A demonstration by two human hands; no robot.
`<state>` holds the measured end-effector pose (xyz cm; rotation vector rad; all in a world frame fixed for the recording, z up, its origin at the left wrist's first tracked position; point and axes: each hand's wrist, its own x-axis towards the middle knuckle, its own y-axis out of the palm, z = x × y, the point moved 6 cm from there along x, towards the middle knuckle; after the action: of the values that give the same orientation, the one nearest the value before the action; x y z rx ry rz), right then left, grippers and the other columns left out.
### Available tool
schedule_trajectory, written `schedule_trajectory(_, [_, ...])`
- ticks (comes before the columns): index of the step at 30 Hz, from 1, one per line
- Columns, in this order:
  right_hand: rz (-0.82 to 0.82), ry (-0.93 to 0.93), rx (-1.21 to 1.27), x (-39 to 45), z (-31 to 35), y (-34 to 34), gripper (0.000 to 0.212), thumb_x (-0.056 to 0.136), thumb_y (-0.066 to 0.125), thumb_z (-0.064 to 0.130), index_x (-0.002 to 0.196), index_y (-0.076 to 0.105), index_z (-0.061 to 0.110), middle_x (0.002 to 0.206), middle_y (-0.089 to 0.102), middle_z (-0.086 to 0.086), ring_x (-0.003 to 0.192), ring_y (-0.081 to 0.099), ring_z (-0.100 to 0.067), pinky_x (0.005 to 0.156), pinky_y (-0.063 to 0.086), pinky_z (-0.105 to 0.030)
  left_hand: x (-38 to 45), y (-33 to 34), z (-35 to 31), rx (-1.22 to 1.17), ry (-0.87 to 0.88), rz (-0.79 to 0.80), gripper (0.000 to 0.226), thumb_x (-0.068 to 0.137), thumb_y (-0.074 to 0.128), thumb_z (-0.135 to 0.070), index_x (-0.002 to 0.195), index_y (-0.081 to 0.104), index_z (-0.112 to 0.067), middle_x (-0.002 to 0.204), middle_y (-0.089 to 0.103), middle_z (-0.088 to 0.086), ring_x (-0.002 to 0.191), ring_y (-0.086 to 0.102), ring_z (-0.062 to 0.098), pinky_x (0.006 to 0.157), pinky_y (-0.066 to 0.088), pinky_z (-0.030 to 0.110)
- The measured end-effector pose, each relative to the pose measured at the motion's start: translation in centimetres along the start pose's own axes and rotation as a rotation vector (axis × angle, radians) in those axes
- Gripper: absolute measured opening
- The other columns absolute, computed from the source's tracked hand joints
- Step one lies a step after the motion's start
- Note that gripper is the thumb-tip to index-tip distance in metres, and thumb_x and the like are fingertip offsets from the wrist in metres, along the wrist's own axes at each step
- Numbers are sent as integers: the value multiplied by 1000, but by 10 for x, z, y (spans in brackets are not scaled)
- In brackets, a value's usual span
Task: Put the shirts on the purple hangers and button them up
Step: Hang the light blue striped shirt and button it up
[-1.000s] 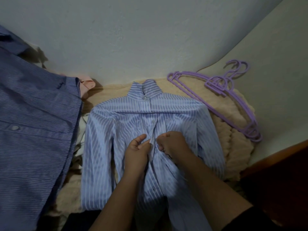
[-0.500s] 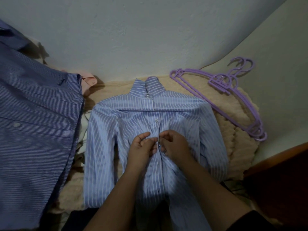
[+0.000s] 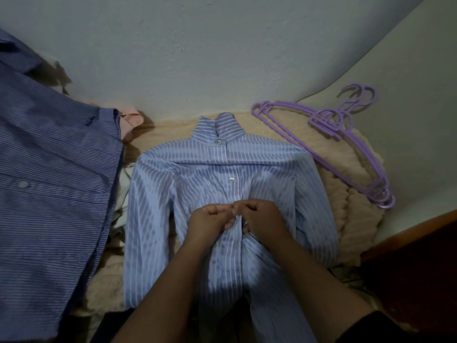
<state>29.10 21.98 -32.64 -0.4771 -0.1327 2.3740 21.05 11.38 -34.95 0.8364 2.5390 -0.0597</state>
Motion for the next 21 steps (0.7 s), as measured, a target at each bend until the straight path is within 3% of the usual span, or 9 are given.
schedule_trajectory(4, [-17, 91, 133, 5, -9, 1, 14, 87, 64, 8, 78, 73, 13, 72, 70, -9, 69, 68, -31, 68, 59, -48, 3, 0, -4, 53, -41, 39, 6, 85, 67, 0, 87, 71, 3, 64, 65, 12, 53, 59, 12, 53, 51, 18])
schedule_trajectory(7, [-13, 131, 169, 9, -14, 3, 18, 86, 65, 7, 72, 71, 17, 75, 70, -11, 72, 68, -34, 71, 58, -50, 4, 0, -6, 68, -46, 42, 4, 85, 67, 0, 84, 71, 2, 62, 65, 10, 51, 59, 11, 49, 50, 19])
schedule_trajectory(11, [-11, 122, 165, 10, -15, 4, 19, 84, 65, 2, 75, 68, 18, 76, 67, -5, 68, 65, -23, 70, 58, -43, 4, -1, -5, 80, -51, 5, 7, 85, 67, -2, 80, 70, 2, 60, 65, 10, 50, 59, 12, 48, 51, 20])
schedule_trajectory(15, [-27, 69, 133, 11, -15, 1, 11, 84, 64, -1, 84, 69, 9, 71, 65, 2, 56, 62, -5, 52, 53, -21, 8, -2, -2, 58, -117, 11, 9, 86, 66, -4, 78, 69, 0, 66, 67, 10, 52, 61, 13, 47, 49, 21])
schedule_trajectory(18, [-20, 59, 140, 10, -12, 0, 10, 86, 61, -3, 93, 68, -1, 71, 63, 1, 53, 61, 0, 48, 49, -14, 11, -2, 1, -36, -201, 68, 9, 88, 65, -6, 81, 67, -1, 71, 68, 8, 52, 62, 12, 44, 45, 19])
schedule_trajectory(21, [41, 80, 216, 6, -7, -2, 8, 89, 58, -3, 91, 65, 1, 72, 63, -2, 50, 61, 1, 47, 49, -15, 8, -2, -1, -29, -191, 71, 8, 89, 64, -9, 84, 68, -3, 70, 67, 6, 50, 60, 9, 43, 44, 19])
